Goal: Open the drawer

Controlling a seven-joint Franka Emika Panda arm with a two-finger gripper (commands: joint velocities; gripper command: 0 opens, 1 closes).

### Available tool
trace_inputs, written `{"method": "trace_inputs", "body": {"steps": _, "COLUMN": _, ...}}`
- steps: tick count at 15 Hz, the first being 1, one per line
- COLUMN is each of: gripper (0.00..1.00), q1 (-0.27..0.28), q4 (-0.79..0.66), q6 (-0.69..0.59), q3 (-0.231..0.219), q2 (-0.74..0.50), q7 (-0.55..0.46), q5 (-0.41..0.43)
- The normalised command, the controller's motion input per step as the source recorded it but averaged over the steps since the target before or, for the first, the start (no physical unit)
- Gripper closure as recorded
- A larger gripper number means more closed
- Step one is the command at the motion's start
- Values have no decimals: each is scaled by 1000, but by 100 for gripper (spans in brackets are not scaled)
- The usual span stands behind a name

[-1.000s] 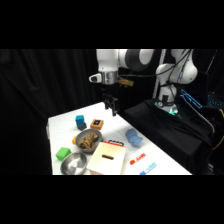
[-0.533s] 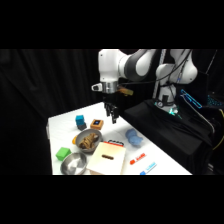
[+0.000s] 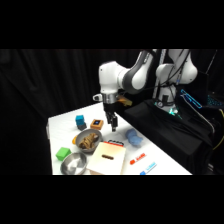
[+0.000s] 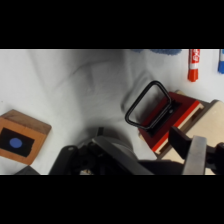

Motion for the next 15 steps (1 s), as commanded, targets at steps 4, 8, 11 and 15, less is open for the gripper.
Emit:
{"method": "trace_inputs", "body": {"steps": 4, "gripper": 0, "q1": -90, "q4": -66, "q6": 260, "q3": 114, "q2": 69, "q7": -160, "q5": 227}}
{"method": "trace_inputs", "body": {"steps": 8, "gripper": 0, "q1": -103, "q4": -53, "q6": 296, "q3": 135, "q2": 108, "q7": -168, "q5": 207}}
{"method": "trace_inputs", "body": {"steps": 11, "gripper": 0, "q1": -123, "q4": -26, "q6": 304, "q3": 144, "q2": 154, "q7": -170, "q5": 175}}
{"method": "trace_inputs", "body": {"steps": 15, "gripper": 0, "q1": -167, "q4": -10, "q6": 297, "q3": 181, "q2": 150, "q7": -202, "q5": 186}}
